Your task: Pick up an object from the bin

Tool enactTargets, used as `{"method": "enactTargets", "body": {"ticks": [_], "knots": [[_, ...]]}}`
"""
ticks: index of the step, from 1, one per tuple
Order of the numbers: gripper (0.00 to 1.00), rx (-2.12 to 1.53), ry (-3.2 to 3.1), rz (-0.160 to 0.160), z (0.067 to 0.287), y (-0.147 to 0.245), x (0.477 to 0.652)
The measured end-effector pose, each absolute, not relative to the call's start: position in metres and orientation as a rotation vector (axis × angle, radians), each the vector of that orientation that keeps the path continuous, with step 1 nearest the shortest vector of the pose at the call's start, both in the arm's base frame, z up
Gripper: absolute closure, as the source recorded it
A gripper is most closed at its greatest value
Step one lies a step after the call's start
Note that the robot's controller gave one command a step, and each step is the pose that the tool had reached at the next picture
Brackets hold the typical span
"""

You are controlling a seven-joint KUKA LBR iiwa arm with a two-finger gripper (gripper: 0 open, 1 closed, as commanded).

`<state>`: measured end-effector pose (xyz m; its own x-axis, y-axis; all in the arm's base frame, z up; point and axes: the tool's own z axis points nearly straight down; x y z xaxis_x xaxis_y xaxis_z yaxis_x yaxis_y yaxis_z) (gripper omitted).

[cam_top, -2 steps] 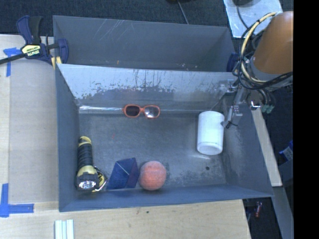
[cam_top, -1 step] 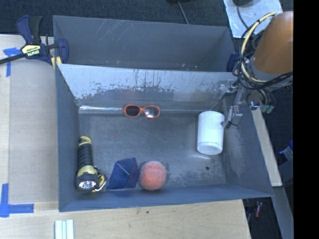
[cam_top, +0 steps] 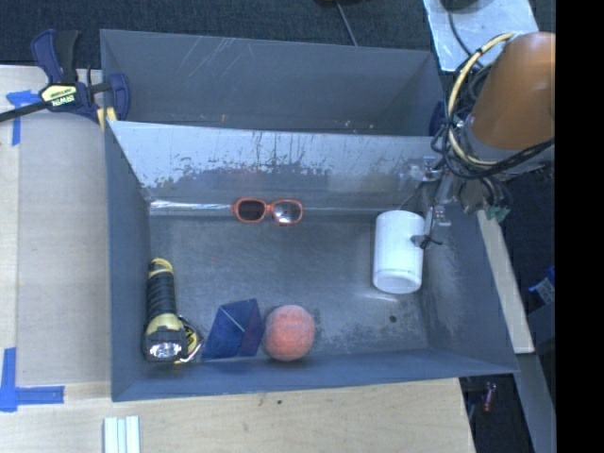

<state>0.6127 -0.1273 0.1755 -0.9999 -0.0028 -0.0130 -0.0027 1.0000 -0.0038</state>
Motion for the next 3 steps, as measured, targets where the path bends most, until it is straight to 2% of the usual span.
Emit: {"method": "enactTargets", "body": {"ticks": [1,2,3], "knots": [[0.0,-0.291,3.105,-0.012,0.238,-0.122,0.621],[0.0,-0.121,3.134,0.001,0.122,-0.1,0.601],[0.0,-0.193,3.113,-0.01,0.131,-0.088,0.605]]}}
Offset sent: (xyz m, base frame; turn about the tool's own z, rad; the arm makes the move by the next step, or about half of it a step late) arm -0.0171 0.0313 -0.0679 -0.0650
